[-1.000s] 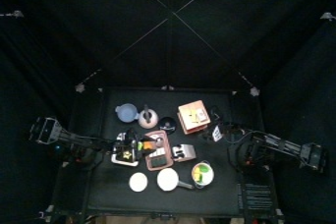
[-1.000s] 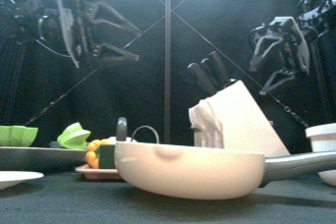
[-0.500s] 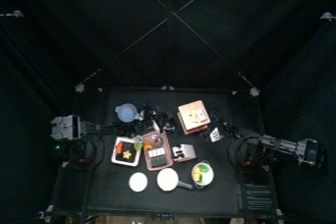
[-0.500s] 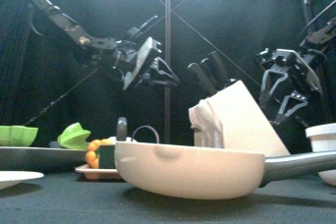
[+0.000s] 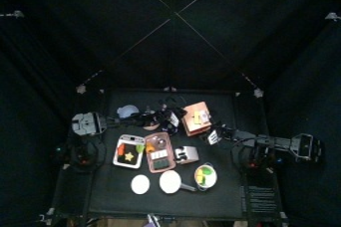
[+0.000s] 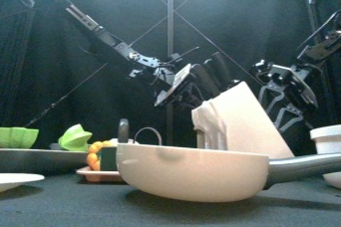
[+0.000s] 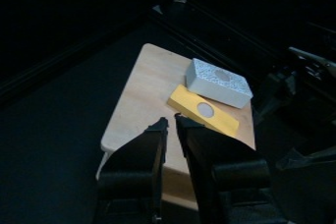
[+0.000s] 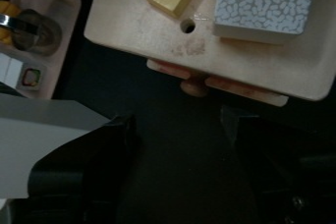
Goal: Open drawer
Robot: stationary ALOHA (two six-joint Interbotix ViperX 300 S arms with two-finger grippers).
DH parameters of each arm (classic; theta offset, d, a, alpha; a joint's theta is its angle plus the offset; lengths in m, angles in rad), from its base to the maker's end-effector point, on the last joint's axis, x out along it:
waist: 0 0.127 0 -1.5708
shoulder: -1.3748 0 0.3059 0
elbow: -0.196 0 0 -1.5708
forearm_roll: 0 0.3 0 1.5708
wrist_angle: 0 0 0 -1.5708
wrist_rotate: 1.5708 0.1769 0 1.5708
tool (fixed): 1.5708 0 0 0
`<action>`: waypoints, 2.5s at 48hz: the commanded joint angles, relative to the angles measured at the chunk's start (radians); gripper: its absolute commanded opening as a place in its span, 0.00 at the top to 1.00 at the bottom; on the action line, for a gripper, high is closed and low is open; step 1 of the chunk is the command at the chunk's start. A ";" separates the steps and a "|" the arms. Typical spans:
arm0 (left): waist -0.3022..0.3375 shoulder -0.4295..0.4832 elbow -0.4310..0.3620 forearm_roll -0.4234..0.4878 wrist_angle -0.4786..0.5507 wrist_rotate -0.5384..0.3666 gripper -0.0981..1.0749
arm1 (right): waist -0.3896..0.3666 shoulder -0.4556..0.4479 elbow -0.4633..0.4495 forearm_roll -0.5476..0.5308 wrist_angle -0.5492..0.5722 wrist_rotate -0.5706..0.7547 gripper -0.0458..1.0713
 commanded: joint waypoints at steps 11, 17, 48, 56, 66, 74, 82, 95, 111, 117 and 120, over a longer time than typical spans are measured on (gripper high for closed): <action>0.005 0.048 -0.074 0.003 0.043 0.003 0.41 | -0.011 0.077 -0.054 -0.031 -0.026 0.002 0.20; 0.005 0.055 -0.078 0.003 0.057 0.003 0.41 | -0.018 0.106 -0.075 -0.034 -0.026 0.002 0.22; 0.020 0.067 -0.071 0.003 0.092 0.003 0.41 | -0.094 0.224 -0.150 -0.034 -0.017 0.000 0.25; 0.029 0.067 -0.071 0.003 0.092 0.002 0.41 | -0.109 0.224 -0.150 -0.044 -0.003 0.000 0.34; 0.031 0.067 -0.072 0.002 0.092 0.000 0.41 | -0.103 0.215 -0.144 -0.049 0.034 0.000 0.45; 0.035 0.067 -0.074 0.003 0.092 -0.002 0.41 | -0.086 0.189 -0.135 -0.051 0.055 -0.002 0.47; 0.035 0.067 -0.074 0.002 0.092 -0.003 0.41 | -0.063 0.149 -0.109 -0.051 0.058 0.000 0.47; 0.037 0.067 -0.074 -0.012 0.092 -0.002 0.41 | -0.014 0.055 -0.041 -0.009 0.058 0.009 0.47; 0.037 0.067 -0.075 -0.012 0.092 -0.003 0.41 | 0.063 0.026 0.031 0.012 0.060 0.054 0.47; 0.038 0.069 -0.077 -0.012 0.092 -0.003 0.41 | 0.106 0.025 0.034 0.037 0.066 0.054 0.47; 0.038 0.067 -0.077 -0.012 0.092 -0.003 0.41 | 0.121 0.025 0.034 0.049 0.069 0.054 0.47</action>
